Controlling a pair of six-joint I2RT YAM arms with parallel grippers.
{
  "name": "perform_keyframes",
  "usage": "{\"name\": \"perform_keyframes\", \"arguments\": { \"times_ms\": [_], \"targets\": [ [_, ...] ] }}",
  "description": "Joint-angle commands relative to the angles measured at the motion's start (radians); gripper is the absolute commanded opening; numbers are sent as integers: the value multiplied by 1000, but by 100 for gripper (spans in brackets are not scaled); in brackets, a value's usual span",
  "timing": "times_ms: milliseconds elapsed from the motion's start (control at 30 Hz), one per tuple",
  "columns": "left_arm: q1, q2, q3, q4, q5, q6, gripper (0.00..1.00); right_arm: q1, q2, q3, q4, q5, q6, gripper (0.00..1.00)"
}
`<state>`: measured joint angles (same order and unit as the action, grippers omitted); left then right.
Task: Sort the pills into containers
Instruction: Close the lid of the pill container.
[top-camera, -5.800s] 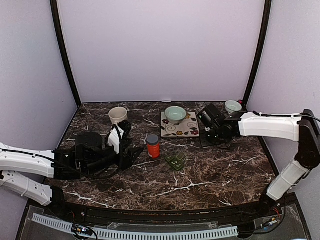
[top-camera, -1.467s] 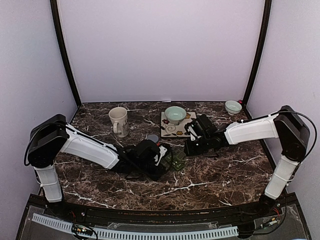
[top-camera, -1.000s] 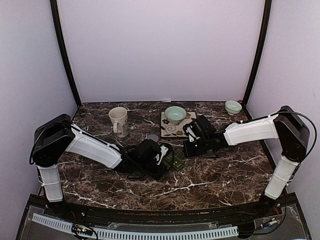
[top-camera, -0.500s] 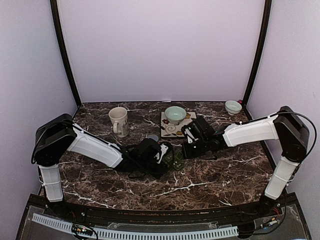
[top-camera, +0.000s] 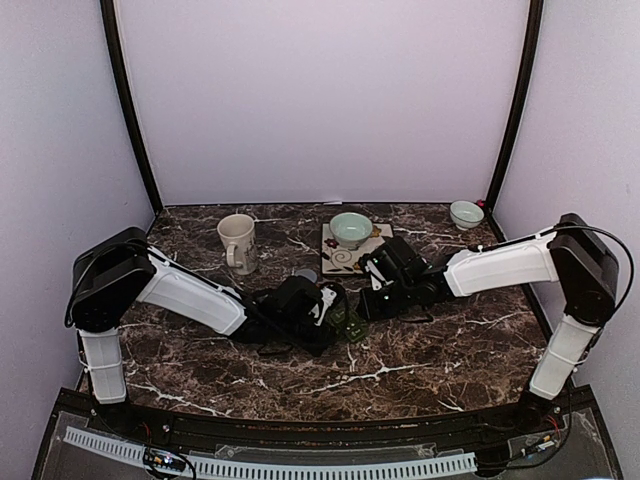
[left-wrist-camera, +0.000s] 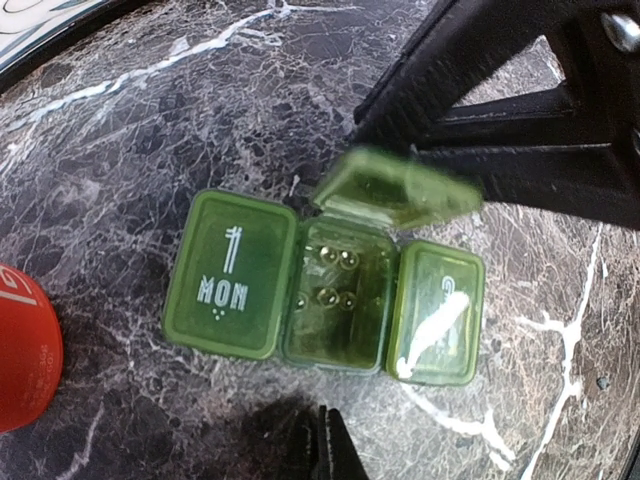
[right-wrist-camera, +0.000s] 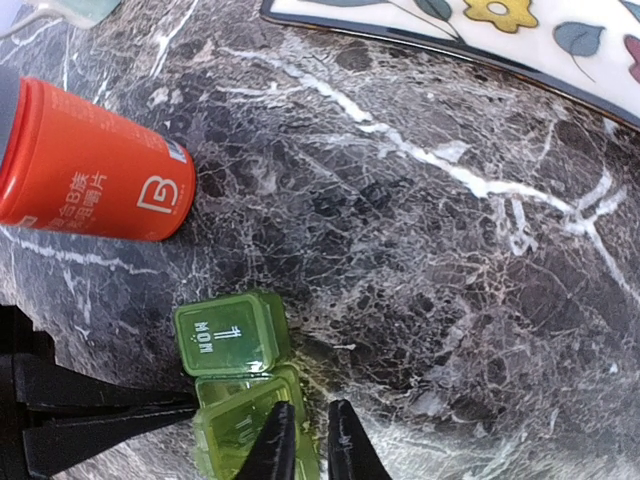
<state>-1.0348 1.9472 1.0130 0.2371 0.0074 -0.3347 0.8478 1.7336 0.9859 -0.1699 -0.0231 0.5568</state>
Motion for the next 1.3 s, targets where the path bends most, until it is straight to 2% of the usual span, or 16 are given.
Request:
{"name": "perform_keyframes", "arguments": {
  "times_ms": [0, 300, 1267],
  "targets": [
    [7, 2, 17, 3, 9, -10, 0, 15, -31, 11, 6, 0, 11, 19],
    [10, 4, 15, 10, 10, -15, 0, 17, -30, 2, 21, -30, 20, 31],
    [21, 13, 36, 22, 3, -18, 0, 17, 6, -32, 75, -116, 24, 37]
  ]
}}
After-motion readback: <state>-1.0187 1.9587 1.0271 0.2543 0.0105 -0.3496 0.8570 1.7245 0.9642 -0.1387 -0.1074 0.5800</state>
